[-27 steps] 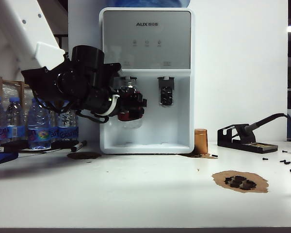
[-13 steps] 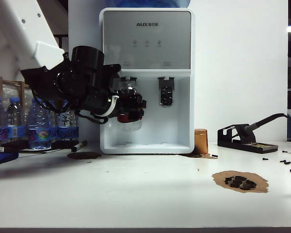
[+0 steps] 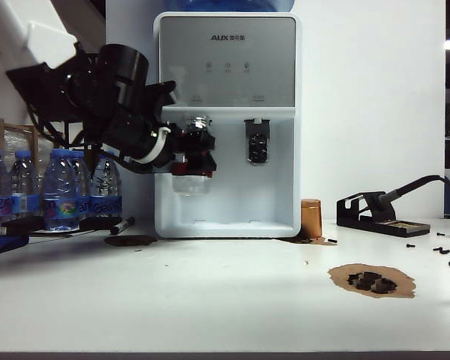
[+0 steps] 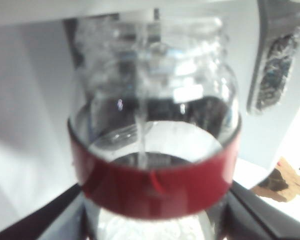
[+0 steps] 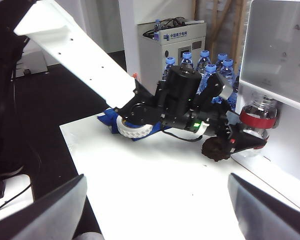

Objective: Pick up the water bottle with two loops of red belts, then reach the front water dispenser and gently press the gray-black baffle horizontally to get a little water.

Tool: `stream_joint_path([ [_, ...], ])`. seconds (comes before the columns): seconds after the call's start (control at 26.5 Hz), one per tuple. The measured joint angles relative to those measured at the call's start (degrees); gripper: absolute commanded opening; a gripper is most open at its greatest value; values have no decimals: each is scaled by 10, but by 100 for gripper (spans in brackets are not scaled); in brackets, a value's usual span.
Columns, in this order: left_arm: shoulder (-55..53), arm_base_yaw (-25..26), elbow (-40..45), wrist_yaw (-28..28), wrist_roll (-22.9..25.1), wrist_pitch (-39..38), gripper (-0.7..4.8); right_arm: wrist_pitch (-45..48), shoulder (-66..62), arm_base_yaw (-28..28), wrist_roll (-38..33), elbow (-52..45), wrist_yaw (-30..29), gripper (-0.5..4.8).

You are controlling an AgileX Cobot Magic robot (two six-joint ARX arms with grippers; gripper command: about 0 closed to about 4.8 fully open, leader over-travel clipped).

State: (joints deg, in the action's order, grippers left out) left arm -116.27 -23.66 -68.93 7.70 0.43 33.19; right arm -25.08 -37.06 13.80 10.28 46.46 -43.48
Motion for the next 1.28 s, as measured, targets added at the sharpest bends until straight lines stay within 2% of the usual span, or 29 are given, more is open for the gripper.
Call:
stream_joint_path([
  [0.38,93,-10,122,31,4,4,-5,-12,0,0,0,0,0,475],
  [0.57,136,-25,182,66,4,12,-5,-43,0,0,16,0,5,475],
  [0.94,149,-105,299,77,5,128,-5,-60,17,0,30,0,46,475],
  [1.02,149,-124,310,66,5,160,-5,-68,29,0,31,0,47,475],
  [1.09,141,-156,317,19,4,213,-5,-81,50,0,33,0,55,475],
  [1.21,118,-183,317,-13,4,255,-5,-99,82,0,34,0,91,475],
  [1.28,92,-193,316,-27,4,267,-5,-108,99,0,34,0,141,475],
])
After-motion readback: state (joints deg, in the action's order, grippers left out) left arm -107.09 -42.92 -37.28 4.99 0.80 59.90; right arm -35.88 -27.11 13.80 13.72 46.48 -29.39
